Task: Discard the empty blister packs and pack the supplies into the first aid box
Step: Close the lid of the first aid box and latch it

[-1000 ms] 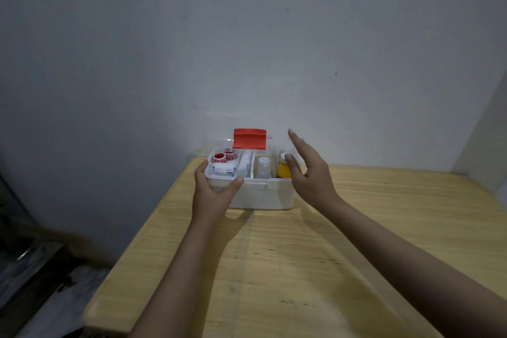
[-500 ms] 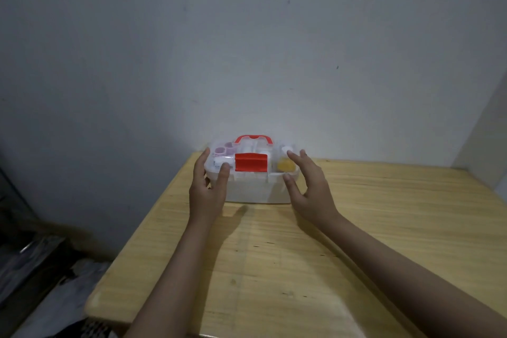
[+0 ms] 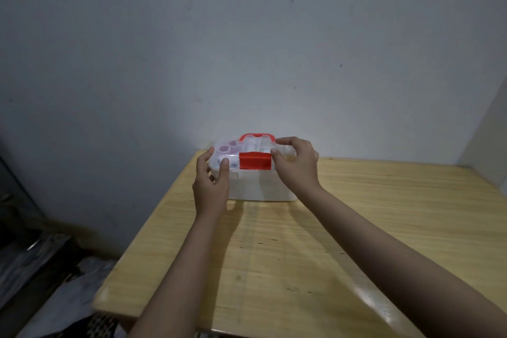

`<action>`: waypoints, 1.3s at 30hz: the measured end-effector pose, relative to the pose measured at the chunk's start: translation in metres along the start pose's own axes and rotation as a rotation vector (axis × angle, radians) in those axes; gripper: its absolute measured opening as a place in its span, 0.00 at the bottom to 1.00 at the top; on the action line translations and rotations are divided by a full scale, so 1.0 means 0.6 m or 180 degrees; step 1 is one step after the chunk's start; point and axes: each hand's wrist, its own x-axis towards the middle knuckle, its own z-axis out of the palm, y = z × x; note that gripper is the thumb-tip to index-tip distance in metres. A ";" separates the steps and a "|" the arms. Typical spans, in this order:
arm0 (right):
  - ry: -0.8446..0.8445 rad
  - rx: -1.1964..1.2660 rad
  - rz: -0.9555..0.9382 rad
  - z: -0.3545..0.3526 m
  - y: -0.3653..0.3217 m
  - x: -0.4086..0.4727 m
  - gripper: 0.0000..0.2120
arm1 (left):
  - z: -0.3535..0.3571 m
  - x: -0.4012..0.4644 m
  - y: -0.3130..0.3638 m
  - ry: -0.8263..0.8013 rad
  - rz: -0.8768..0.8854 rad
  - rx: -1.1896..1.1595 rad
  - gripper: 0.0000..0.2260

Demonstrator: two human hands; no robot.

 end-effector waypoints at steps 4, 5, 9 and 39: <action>-0.0400 0.0130 -0.0072 -0.014 0.013 -0.009 0.19 | -0.001 0.000 -0.005 0.0036 0.0019 0.0017 0.17; -0.0458 0.0118 -0.0134 -0.016 0.016 -0.010 0.20 | 0.000 0.001 -0.006 0.0032 0.0006 0.0010 0.17; -0.0496 -0.0154 -0.0497 -0.013 0.031 -0.018 0.24 | 0.000 0.002 -0.011 0.0046 0.0004 0.0008 0.17; -0.0235 -0.0722 -0.0813 0.000 0.115 0.085 0.26 | 0.080 0.097 -0.014 -0.0519 -0.0035 0.0204 0.19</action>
